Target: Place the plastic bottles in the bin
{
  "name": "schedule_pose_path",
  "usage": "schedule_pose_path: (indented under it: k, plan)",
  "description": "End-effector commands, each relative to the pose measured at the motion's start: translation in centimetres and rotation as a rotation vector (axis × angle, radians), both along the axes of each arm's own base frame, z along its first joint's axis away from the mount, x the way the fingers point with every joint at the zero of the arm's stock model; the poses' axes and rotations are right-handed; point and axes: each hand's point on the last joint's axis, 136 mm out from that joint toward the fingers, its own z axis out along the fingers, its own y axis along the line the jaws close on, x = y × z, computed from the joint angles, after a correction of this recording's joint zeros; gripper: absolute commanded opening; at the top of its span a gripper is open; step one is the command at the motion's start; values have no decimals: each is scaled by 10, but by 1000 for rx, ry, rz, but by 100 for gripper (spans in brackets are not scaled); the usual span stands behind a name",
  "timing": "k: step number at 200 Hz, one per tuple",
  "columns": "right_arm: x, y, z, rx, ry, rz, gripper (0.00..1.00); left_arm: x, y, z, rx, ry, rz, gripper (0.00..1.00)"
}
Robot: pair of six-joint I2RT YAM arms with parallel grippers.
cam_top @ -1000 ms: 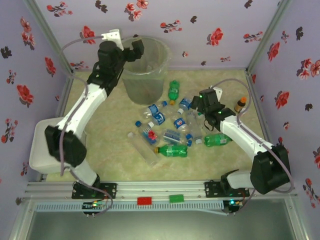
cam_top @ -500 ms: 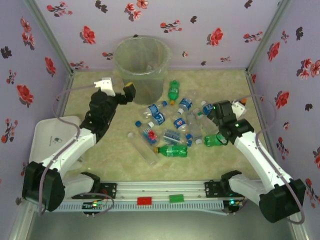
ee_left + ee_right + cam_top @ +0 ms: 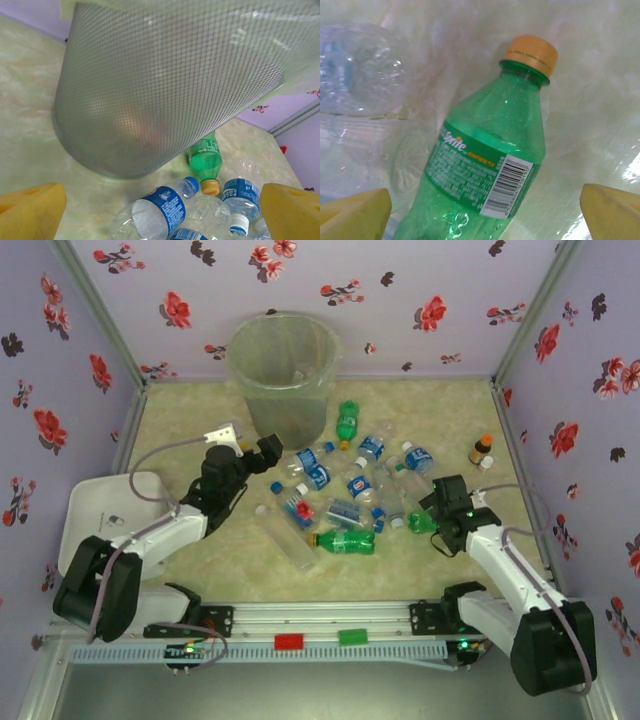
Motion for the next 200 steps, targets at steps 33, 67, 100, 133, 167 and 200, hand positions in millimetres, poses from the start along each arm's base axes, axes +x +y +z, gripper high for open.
schedule_pose_path:
  k: [33, 67, 100, 133, 167, 200]
  plan:
    - [12, 5, -19, 115, -50, -79, 88, 6, -6, 15, -43, -47, -2, 100]
    - [11, 2, -31, 110, -24, -89, 78, 6, -6, 12, -37, -39, -1, 100]
    - [13, 3, -36, 116, -21, -83, 60, 7, -3, 14, -28, -45, 9, 100]
    - [10, -1, -29, 75, -17, -47, 45, 5, 3, 17, -3, -57, 35, 100]
    - [25, -4, 14, -1, -122, 56, 38, 4, 12, 20, 28, -74, 67, 100]
    - [58, -2, 78, -96, -244, 158, 35, 4, 14, 22, 39, -81, 80, 100]
